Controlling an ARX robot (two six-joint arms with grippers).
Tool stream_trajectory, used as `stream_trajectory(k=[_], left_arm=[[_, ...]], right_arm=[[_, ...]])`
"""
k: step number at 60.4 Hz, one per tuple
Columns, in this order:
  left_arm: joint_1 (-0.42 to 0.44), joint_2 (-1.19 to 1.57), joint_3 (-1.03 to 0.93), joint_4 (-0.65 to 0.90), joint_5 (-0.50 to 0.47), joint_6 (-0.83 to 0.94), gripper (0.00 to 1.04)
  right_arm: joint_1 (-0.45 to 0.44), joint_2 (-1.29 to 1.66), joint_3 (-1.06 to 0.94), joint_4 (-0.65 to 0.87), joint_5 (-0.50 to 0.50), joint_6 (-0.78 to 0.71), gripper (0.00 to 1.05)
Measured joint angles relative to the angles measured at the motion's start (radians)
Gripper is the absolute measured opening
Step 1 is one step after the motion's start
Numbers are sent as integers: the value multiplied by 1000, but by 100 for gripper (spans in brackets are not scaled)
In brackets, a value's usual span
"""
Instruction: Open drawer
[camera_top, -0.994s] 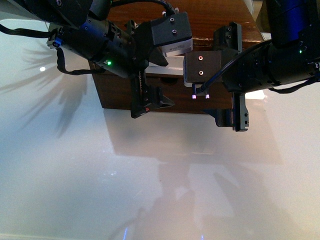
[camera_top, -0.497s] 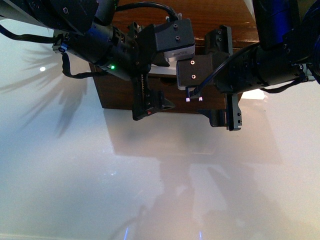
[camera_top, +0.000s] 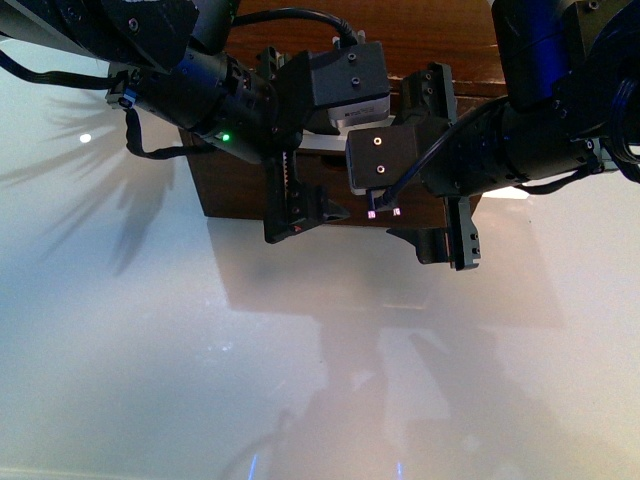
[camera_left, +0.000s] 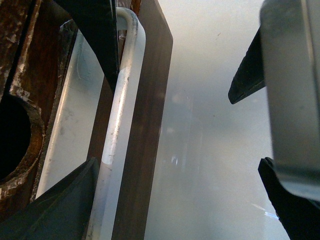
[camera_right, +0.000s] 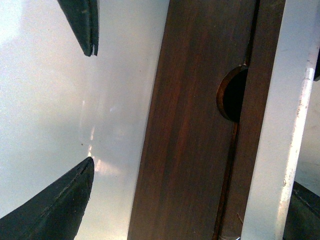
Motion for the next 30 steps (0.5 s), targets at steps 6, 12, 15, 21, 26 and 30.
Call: stream_trajectory(k=[6,12,15,21,26,30], left_arm=[[-1,0,3,-18,3,14,96],[-1,0,8,-30,3,22,96],[-1,0,10,-33,3,27,96],[-2,0,12,-39,3,31,96],[-2,0,15,-46,3,33,96],[-2,0,18,-55,7,35,96]], right_arm=[[0,6,6,-6,0,0,96],[0,12,12,-11,0,0,96],[0,17,17,-9,1,-2,96],[0,29,27,-12,2,-9,96],[0,32,34,-22,0,-16,96],[0,32,36,-35,-7,-24,96]])
